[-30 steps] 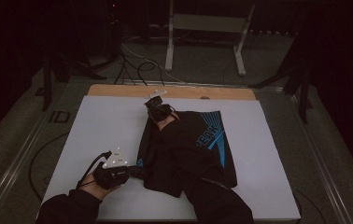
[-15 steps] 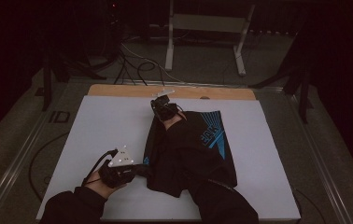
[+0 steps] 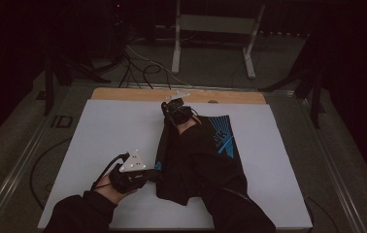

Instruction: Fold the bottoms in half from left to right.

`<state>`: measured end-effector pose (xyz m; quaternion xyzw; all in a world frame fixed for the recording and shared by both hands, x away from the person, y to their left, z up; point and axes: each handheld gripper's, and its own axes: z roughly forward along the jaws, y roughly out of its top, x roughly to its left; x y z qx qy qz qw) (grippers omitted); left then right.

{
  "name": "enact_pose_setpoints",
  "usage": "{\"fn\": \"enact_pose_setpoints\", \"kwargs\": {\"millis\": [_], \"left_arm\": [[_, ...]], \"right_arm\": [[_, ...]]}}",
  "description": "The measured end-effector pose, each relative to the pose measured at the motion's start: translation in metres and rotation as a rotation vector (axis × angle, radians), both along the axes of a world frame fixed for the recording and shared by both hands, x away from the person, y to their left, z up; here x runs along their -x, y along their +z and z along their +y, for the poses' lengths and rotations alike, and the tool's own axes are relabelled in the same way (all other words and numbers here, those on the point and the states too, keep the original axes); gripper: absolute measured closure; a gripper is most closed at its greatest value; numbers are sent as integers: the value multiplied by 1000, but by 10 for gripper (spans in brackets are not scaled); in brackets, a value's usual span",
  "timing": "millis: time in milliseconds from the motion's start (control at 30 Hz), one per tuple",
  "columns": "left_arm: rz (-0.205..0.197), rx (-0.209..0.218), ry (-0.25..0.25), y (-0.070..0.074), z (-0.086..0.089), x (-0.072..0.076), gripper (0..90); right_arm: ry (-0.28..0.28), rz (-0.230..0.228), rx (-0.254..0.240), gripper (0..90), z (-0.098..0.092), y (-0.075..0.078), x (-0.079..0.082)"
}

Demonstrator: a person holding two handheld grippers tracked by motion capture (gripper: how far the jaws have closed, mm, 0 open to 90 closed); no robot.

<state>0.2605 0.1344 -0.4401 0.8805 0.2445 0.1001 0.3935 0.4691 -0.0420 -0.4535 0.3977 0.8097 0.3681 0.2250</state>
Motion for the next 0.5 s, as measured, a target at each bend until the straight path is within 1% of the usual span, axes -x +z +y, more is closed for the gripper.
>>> {"fn": "enact_pose_setpoints", "kwargs": {"millis": [167,333,467,500], "left_arm": [[-13,0,-18,4,-7,-1,860],[-16,-4,-36,7,-15,-2,860],[-16,1,-44,9,-18,-3,860],[-15,3,-49,9,-21,-4,860]], "right_arm": [[-16,-6,-11,893,-9,4,1],[-16,-13,-14,893,-18,8,3],[-25,-20,-14,893,-24,10,4],[-29,-21,-13,893,-28,12,4]]}}
